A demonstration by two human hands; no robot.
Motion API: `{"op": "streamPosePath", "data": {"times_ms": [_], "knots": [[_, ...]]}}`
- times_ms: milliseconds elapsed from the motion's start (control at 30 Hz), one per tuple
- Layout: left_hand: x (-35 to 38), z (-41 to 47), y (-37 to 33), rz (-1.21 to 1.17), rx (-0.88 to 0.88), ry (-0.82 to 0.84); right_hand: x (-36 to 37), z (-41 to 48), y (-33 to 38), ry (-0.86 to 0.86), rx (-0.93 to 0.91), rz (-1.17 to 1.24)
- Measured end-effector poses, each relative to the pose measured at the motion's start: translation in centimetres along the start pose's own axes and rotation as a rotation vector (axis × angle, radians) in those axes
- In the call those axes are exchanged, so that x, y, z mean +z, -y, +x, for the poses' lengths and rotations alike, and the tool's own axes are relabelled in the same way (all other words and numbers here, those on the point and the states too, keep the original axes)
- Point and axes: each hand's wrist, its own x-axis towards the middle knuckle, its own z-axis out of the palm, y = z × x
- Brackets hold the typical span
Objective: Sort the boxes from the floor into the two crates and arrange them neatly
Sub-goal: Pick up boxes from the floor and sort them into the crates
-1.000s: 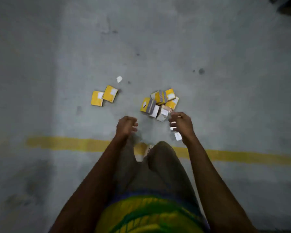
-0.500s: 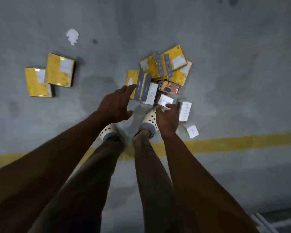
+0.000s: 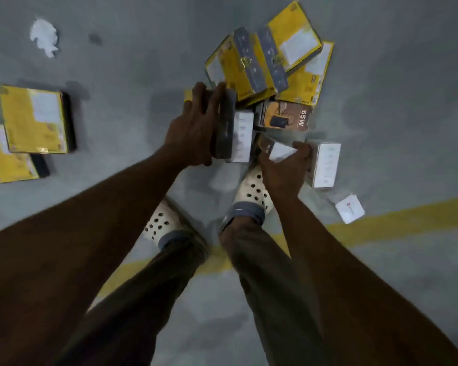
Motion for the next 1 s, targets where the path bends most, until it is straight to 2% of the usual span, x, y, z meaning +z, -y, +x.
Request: {"op": "streamPosePath", "data": {"times_ms": [167,233,367,667,867,1000], "knots": [[-3.3,-5.9,-0.9,-0.165,-0.145,-0.088,-4.2,-3.8,1.8,-0.028,0.046,0.038],[-5.6,-9.5,-1.9,-0.297,-0.239,-0.147,-7.1,-6.2,3.8,0.014,0.092,0.148],[-12.5,-18.4,-4.1,-0.533,-0.302,-0.295,-14.3,-12.8,10.0,0.155,0.232,0.404],[-29.2,-40.0,-9.2,-1.382,-0.733,-0.682,-29.4,-32.6,25.8,0.356,0.22,0.619],[-35.4,-54.1,-10.3,-1.894,-0.678,-0.947,-34.0,-43.7,31.5,0.793,0.126,0.622],[-37.6,-63.2,-13.6,-2.263,-0.645,-1.253,-34.6,-50.5,31.7,1.113,0.153,0.475]]}}
